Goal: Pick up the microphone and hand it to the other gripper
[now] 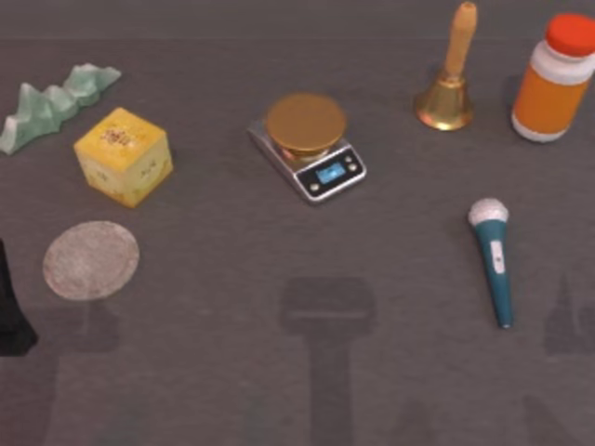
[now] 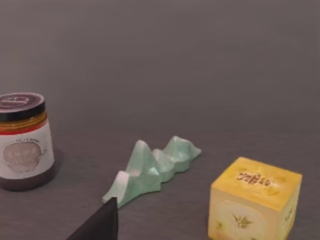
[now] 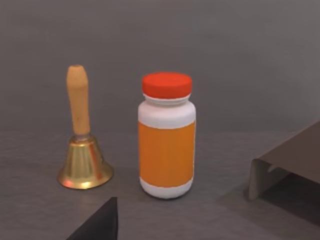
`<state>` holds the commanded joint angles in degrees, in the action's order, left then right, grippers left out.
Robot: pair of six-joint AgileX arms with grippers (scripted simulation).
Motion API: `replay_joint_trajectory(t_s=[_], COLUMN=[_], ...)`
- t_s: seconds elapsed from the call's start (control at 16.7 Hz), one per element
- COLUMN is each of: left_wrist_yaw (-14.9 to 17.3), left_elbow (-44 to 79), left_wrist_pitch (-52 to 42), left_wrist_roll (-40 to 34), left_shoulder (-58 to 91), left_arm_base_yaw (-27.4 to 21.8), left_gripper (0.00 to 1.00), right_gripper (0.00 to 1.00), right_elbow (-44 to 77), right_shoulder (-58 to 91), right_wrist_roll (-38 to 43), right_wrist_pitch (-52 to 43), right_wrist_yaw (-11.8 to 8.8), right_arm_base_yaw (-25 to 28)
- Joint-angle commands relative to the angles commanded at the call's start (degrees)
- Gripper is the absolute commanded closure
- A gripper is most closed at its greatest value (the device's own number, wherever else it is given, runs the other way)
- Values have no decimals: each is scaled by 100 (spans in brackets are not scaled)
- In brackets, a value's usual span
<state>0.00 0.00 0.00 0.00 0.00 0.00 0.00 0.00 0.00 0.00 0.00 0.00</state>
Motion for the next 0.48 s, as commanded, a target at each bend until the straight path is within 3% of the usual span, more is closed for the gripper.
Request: replay_joint_trajectory(t_s=[0.24, 0.48], left_wrist_yaw=[0, 0], left_elbow=[0, 0], left_wrist_pitch=[0, 0], left_wrist_roll=[0, 0], left_shoulder=[0, 0], left_arm_base_yaw=[0, 0], left_gripper=[0, 0], right_gripper=[0, 0], right_elbow=[170, 1069], right_shoulder=[181, 1276], right_wrist_roll=[59, 375], right_wrist_pitch=[-120, -772], right_wrist_yaw=[0, 29], right_arm_base_yaw=[59, 347])
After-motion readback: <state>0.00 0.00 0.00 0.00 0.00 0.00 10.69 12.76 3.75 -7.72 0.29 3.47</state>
